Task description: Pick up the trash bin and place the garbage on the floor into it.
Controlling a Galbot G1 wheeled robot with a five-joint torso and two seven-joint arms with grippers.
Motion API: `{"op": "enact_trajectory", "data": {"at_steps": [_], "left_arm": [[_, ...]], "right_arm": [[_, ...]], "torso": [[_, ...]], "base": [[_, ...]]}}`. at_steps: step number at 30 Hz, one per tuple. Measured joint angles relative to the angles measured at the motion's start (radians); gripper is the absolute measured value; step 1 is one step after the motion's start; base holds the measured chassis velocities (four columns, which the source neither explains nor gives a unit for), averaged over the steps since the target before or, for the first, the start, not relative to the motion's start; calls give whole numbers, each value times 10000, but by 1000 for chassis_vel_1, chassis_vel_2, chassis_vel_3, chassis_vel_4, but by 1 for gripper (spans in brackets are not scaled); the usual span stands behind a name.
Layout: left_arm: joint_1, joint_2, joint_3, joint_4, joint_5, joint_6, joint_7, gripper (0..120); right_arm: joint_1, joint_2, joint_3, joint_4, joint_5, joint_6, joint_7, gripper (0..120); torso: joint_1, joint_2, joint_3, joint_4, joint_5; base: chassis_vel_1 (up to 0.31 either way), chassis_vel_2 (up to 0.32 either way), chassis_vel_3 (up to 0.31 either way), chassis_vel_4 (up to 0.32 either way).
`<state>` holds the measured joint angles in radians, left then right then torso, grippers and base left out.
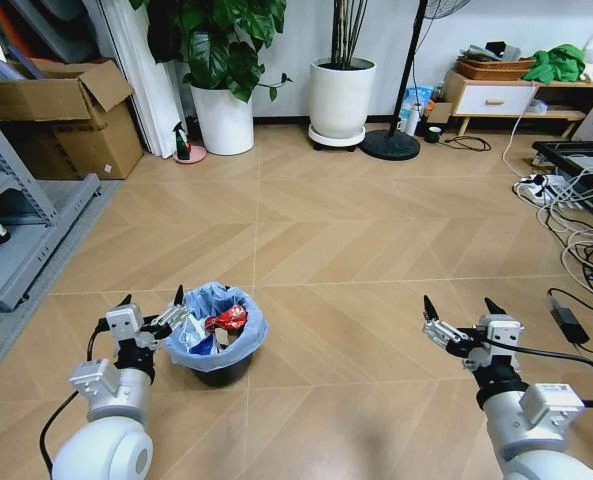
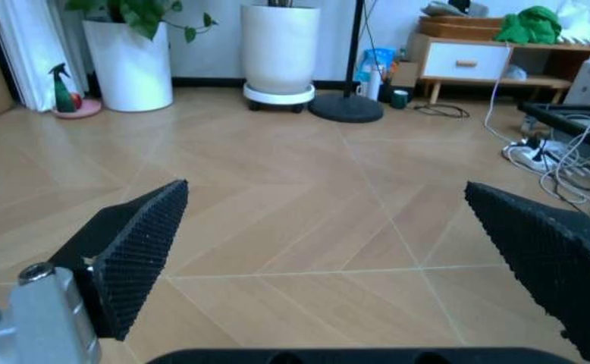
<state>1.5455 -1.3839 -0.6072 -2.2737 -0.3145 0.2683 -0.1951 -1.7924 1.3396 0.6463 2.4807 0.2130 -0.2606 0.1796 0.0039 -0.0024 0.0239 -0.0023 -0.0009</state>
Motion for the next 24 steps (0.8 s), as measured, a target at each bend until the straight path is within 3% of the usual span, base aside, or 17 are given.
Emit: {"op": "enact_trajectory", "data": {"at_steps": [24], "left_arm": [[-30,36,19,29,-43,32,-21,100]], "right_arm": [[299,-204,43,-354,244,-338,290,100]], "torso": [[1,0,0,1,0]], "base": [[0,0,0,0]]}}
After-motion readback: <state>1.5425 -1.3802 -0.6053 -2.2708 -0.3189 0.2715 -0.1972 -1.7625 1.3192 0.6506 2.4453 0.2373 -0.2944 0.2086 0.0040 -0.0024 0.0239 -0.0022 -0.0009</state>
